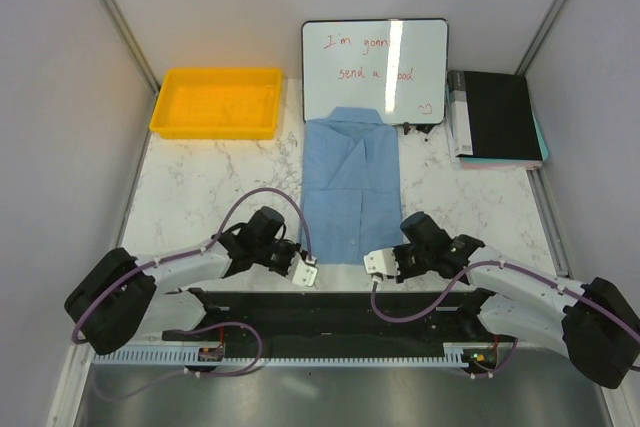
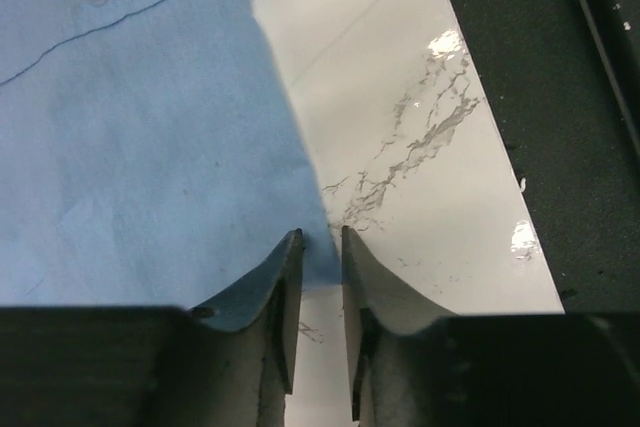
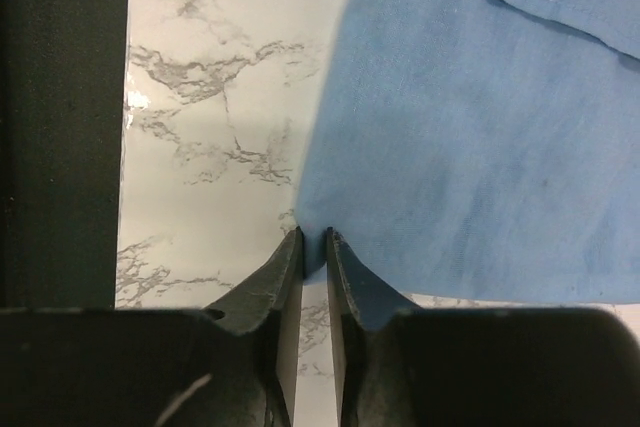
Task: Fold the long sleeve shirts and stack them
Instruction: Fold the shirt
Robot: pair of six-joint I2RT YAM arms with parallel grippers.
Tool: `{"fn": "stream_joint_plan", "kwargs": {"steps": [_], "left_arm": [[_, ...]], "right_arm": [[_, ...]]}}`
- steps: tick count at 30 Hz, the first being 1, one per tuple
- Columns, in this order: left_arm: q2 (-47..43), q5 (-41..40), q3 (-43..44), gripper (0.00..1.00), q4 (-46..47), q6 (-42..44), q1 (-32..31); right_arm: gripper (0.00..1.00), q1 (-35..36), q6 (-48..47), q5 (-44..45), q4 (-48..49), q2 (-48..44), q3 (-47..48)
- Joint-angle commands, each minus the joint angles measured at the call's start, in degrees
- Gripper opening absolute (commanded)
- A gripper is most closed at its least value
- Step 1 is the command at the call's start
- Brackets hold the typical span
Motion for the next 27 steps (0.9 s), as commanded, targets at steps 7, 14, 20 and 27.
{"fn": "stream_joint_plan", "kwargs": {"steps": [7,14,20,27], "left_arm": [[1.39,-4.46,1.40,0.04,-0.24,1.38,-0.37],[-1.42,-4.63,4.30,0.02,-4.44,-1.69,-0.46],[-5.81,-5.42,10.98,0.02,-10.34,-6.53,-0.28],[-12.05,0.19,15.19,0.02,-21.74,-5.57,-0.37]], "right_arm": [[0.06,0.30,-0.06,1.90,-1.26,-1.06,-1.34],[0.00,0.30,3.89,1.55,-5.56,-3.44,3.66],[0.00,-0.66,7.93,3.58,-11.27,-4.14,12.71],[0.00,-0.76,8.03,0.94,-18.39,-6.33,17.73]]}}
